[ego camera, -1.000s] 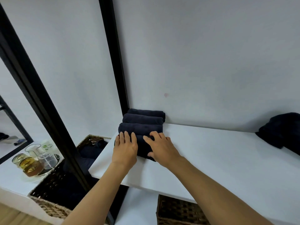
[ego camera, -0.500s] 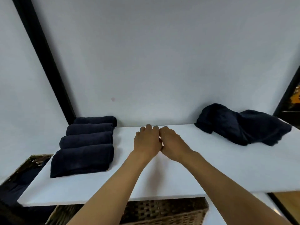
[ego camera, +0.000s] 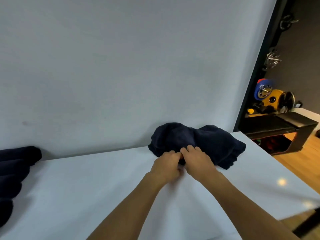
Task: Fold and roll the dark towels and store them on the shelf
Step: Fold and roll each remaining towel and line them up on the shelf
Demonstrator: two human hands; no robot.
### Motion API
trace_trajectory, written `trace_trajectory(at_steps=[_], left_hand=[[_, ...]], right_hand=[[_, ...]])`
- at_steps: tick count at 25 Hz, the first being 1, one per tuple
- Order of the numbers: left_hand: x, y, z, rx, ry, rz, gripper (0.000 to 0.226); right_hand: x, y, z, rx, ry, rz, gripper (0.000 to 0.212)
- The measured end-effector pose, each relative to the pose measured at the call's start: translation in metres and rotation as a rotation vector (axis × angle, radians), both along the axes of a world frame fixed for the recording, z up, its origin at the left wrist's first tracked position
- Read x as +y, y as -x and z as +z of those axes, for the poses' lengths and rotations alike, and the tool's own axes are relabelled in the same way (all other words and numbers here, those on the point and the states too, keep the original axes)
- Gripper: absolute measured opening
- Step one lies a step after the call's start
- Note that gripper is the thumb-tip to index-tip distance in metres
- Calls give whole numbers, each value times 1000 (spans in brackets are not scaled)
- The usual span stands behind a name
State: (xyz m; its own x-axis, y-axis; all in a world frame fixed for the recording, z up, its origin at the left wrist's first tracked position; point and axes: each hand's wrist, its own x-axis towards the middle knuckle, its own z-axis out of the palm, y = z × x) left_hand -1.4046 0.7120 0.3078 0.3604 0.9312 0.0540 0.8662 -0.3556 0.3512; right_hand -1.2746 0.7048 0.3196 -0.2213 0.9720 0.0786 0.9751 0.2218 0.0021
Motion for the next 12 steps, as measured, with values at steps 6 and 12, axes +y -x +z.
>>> trace_trajectory(at_steps=[6, 12], left_hand=[[11, -9, 3, 8, -156, 94, 21], [17, -7, 56, -432, -225, 176, 20]], right_hand=[[25, -13, 18, 447, 19, 49, 10], [31, -4, 82, 1001, -78, 53, 18]])
